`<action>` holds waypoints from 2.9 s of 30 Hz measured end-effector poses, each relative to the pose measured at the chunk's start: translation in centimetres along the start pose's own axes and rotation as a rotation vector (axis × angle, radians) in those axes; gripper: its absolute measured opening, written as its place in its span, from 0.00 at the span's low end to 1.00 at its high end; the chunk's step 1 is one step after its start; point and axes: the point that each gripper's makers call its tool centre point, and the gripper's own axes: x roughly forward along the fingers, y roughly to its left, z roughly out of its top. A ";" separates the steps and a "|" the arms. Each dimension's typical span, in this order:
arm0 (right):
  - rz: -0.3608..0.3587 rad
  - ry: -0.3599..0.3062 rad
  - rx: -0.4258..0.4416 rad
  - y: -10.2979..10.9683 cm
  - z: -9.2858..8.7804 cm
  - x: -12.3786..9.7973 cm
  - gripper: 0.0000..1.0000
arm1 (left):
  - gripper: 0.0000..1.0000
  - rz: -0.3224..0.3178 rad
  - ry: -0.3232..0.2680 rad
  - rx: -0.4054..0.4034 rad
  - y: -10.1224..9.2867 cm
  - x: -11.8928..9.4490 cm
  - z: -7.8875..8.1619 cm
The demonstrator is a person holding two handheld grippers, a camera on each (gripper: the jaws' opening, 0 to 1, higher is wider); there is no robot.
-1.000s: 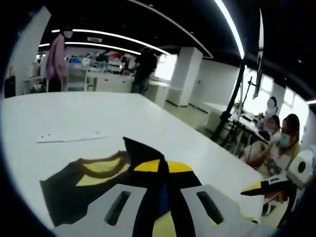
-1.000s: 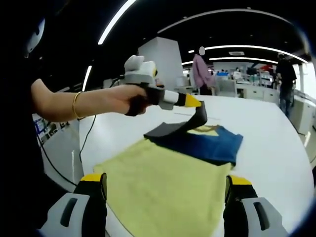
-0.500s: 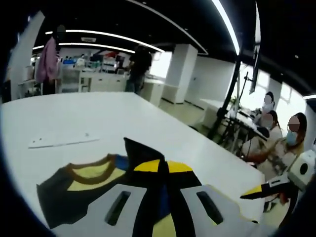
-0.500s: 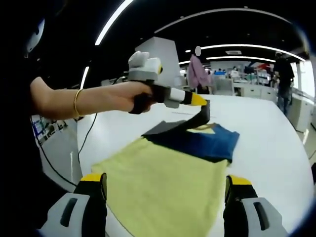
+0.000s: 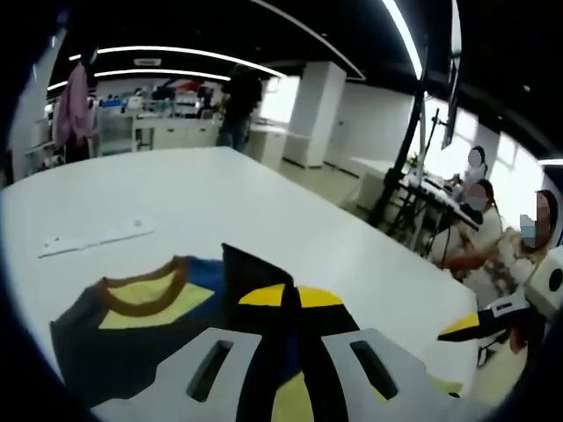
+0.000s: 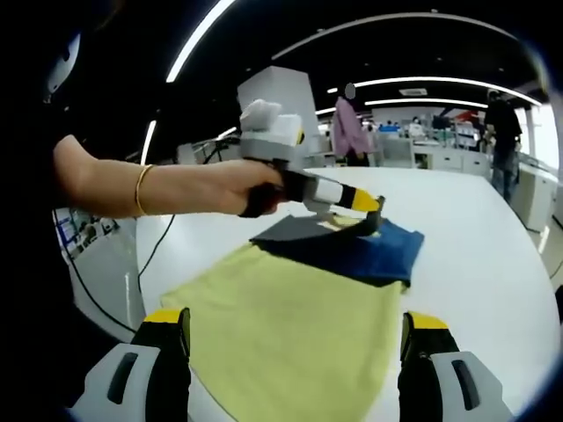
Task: Fold the garment on the visible template until the final outline fits inside the template.
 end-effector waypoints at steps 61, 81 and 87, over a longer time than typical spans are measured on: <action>0.165 0.163 -0.097 2.1 -1.2 -0.3 0.99 | 0.99 -0.181 0.049 0.192 -0.6 -11.9 -6.4; 0.218 0.279 -0.196 2.6 -3.2 -1.3 0.96 | 0.99 -0.193 0.105 0.222 -0.8 -18.8 -10.5; 0.219 0.306 -0.223 2.5 -3.8 -1.7 0.95 | 0.97 -0.182 0.131 0.222 -0.7 -20.9 -12.2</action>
